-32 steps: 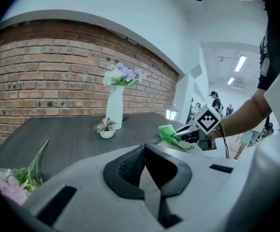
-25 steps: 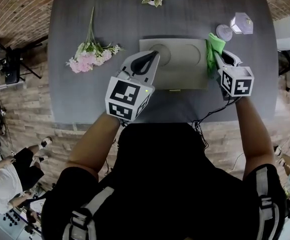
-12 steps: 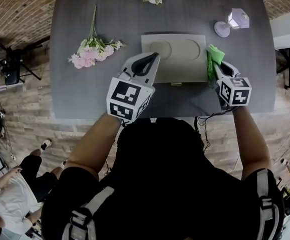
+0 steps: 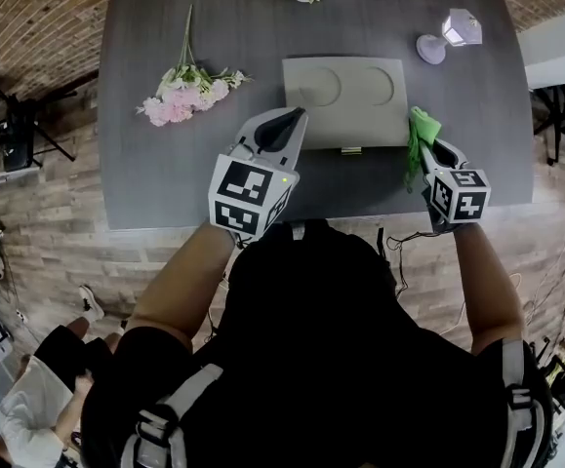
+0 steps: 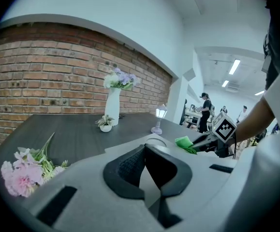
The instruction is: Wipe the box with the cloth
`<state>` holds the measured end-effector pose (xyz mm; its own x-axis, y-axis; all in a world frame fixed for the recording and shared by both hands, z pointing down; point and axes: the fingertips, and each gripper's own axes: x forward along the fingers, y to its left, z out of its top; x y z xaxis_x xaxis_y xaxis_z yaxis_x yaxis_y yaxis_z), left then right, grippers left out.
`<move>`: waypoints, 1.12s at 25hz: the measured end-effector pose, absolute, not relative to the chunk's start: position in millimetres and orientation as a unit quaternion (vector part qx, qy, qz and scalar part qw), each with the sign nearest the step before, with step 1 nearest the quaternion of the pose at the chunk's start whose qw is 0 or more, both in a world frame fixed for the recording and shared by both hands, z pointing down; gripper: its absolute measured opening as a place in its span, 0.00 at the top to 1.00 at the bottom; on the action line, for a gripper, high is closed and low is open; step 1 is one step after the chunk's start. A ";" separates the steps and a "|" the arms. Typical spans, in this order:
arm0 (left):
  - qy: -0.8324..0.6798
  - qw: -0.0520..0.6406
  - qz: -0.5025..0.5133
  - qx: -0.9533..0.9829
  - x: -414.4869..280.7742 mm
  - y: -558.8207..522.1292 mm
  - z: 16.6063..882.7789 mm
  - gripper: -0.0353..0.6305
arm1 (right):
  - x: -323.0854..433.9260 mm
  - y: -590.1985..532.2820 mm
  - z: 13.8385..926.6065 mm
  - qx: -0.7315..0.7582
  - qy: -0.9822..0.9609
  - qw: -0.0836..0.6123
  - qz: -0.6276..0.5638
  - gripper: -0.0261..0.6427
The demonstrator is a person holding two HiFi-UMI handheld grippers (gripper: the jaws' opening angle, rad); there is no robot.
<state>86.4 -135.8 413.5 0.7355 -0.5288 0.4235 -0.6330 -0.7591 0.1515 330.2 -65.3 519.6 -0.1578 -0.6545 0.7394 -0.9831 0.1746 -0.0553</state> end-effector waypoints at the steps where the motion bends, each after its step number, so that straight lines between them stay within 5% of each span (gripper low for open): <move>1: -0.314 0.144 0.179 0.921 84.1 -134.6 413.0 0.93 | 328.7 -61.6 519.0 0.580 -0.705 0.296 0.280 0.88; 19: -0.316 0.141 0.137 0.928 10.8 -134.2 394.8 0.93 | 287.8 -35.5 465.7 0.601 -0.687 0.322 0.252 0.88; 28: -0.355 0.151 0.121 0.915 -37.3 -148.2 393.9 0.93 | 171.4 -112.8 433.0 0.531 -0.770 0.265 0.233 0.88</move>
